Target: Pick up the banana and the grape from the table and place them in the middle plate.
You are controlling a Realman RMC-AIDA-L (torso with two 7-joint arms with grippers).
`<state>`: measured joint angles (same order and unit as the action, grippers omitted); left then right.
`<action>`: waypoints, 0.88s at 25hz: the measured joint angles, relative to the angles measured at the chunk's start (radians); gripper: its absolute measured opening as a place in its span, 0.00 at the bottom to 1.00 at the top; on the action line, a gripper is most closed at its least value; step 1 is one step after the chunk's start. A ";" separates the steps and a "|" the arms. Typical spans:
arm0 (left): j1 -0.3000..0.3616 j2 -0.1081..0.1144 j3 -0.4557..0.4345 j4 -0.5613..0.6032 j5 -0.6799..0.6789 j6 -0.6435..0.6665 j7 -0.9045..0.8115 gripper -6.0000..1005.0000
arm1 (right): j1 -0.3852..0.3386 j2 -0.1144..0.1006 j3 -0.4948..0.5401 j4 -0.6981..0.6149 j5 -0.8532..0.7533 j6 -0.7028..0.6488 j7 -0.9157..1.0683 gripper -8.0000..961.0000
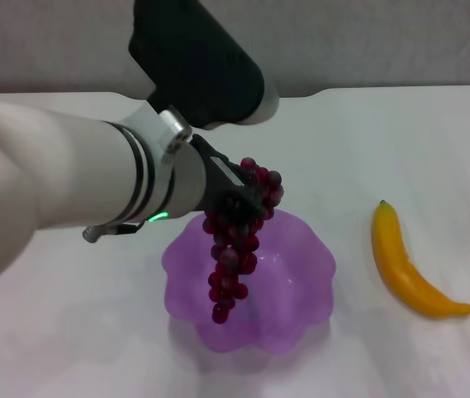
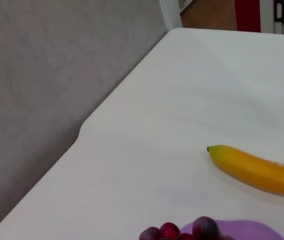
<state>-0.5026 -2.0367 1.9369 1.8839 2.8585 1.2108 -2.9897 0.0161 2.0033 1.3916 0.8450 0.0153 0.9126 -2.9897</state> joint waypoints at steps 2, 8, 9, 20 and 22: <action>-0.004 -0.002 0.006 -0.025 -0.004 -0.015 0.000 0.17 | 0.001 0.000 -0.001 0.000 0.000 0.000 0.000 0.87; -0.020 -0.002 0.019 -0.094 -0.031 -0.052 0.000 0.17 | 0.002 0.000 -0.001 0.000 0.000 0.000 0.000 0.87; -0.022 -0.002 0.021 -0.101 -0.034 -0.055 0.000 0.17 | 0.002 0.000 0.000 0.000 0.000 0.000 0.000 0.87; -0.042 -0.003 0.036 -0.200 -0.062 -0.096 0.000 0.17 | 0.005 0.000 0.002 -0.010 0.000 0.000 0.002 0.87; -0.044 -0.003 0.036 -0.216 -0.064 -0.107 0.000 0.17 | 0.007 0.000 0.006 -0.013 0.004 0.000 0.003 0.87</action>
<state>-0.5467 -2.0402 1.9727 1.6677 2.7942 1.1042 -2.9897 0.0228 2.0033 1.3973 0.8316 0.0195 0.9129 -2.9868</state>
